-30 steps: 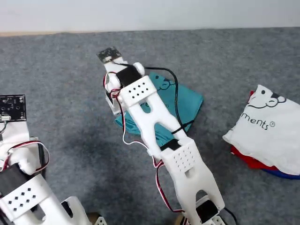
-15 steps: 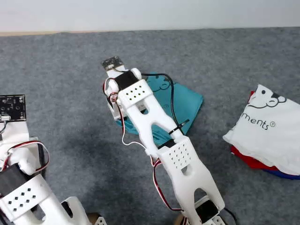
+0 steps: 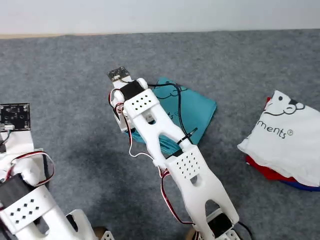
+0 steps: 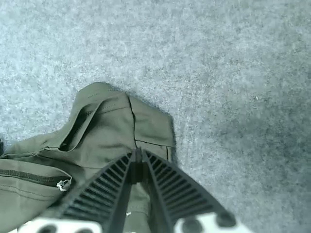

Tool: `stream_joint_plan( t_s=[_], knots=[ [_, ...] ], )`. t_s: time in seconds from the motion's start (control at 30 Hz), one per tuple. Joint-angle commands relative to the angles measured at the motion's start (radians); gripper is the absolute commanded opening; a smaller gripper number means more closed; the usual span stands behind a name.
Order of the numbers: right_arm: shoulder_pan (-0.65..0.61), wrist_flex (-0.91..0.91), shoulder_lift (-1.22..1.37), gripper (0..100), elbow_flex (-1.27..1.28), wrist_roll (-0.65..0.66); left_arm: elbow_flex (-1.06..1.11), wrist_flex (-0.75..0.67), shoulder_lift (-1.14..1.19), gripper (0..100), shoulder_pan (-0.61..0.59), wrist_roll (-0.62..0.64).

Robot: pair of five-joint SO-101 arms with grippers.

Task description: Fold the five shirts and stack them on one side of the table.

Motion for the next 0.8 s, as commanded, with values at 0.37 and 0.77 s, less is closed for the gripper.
stream_joint_plan(
  t_s=[0.37,0.77],
  knots=[
    [0.077,-0.002,-0.012,0.8,-0.011,0.064,-0.005,-0.034,-0.011,1,0.008,-0.003],
    [0.018,0.096,-0.028,1.0,-0.247,0.169,-0.004,-0.037,-0.008,1,0.009,-0.003]
  ],
)
